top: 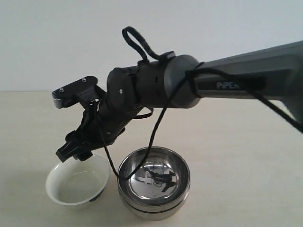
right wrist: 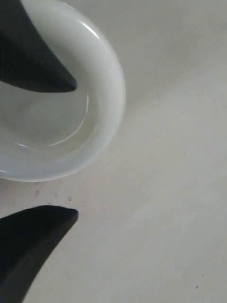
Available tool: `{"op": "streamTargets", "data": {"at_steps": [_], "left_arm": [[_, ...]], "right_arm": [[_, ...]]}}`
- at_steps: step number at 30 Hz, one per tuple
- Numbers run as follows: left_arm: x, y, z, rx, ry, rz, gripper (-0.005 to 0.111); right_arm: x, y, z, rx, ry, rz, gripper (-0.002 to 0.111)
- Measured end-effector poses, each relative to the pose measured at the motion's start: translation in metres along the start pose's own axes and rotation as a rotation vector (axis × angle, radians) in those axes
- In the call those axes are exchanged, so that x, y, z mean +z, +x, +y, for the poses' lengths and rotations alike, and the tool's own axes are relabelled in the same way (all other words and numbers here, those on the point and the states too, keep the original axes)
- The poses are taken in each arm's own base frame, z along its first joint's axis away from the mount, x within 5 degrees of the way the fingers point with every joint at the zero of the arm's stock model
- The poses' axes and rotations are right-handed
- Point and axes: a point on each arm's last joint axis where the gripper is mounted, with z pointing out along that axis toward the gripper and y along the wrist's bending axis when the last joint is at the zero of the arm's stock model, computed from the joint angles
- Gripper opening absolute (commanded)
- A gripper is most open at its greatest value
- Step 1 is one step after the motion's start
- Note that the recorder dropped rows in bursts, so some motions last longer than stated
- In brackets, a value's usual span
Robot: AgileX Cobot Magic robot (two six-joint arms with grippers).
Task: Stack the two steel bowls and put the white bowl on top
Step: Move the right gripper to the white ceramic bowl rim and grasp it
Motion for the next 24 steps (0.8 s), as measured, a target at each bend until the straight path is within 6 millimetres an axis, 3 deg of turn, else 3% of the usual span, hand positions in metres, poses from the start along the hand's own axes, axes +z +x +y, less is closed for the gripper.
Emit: {"op": "streamTargets", "data": {"at_steps": [7, 17, 20, 24], "left_arm": [[0.000, 0.000, 0.000, 0.000, 0.000, 0.000, 0.004], [0.000, 0.000, 0.000, 0.000, 0.000, 0.000, 0.004], [0.000, 0.000, 0.000, 0.000, 0.000, 0.000, 0.004], [0.000, 0.000, 0.000, 0.000, 0.000, 0.000, 0.004]], "right_arm": [[0.027, 0.003, -0.004, -0.028, 0.005, 0.058, 0.061], [0.045, 0.014, -0.006, -0.034, 0.007, 0.104, 0.059], [0.052, 0.019, -0.006, -0.032, 0.006, 0.121, 0.046], [0.063, 0.027, -0.007, -0.029, 0.004, 0.147, 0.019]]}}
